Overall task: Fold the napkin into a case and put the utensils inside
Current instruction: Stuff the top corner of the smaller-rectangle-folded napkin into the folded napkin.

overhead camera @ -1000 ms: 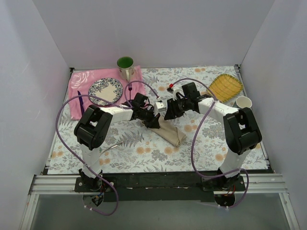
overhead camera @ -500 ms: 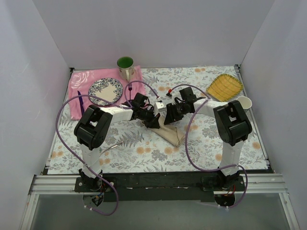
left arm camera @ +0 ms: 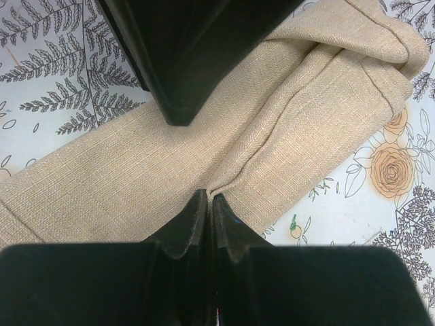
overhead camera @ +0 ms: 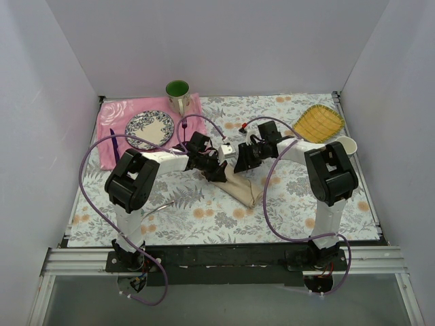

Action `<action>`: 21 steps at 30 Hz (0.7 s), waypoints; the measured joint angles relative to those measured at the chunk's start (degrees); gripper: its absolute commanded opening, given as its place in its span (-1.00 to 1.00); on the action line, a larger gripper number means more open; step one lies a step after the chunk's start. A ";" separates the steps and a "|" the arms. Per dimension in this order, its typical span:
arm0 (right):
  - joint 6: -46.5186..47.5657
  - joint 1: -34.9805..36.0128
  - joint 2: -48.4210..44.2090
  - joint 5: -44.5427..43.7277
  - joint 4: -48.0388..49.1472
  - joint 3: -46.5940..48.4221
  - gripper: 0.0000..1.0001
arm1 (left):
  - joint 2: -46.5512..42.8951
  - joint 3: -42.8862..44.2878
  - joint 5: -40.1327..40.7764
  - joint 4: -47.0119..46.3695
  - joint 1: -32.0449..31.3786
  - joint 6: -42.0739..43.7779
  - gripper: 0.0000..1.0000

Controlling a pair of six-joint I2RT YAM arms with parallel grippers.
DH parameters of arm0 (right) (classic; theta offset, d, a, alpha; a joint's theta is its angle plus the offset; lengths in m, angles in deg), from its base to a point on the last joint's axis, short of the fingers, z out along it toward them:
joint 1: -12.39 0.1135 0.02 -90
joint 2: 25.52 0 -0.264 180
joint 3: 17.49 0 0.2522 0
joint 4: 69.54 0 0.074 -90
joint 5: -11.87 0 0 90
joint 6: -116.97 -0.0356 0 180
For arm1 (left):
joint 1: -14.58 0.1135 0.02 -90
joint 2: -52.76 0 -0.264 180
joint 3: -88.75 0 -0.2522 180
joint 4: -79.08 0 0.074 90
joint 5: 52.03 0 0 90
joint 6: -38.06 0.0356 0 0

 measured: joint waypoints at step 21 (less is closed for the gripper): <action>0.31 1.66 3.04 5.49 0.81 0.04 -0.97 | -3.58 -2.60 1.42 2.38 -0.57 0.00 -1.00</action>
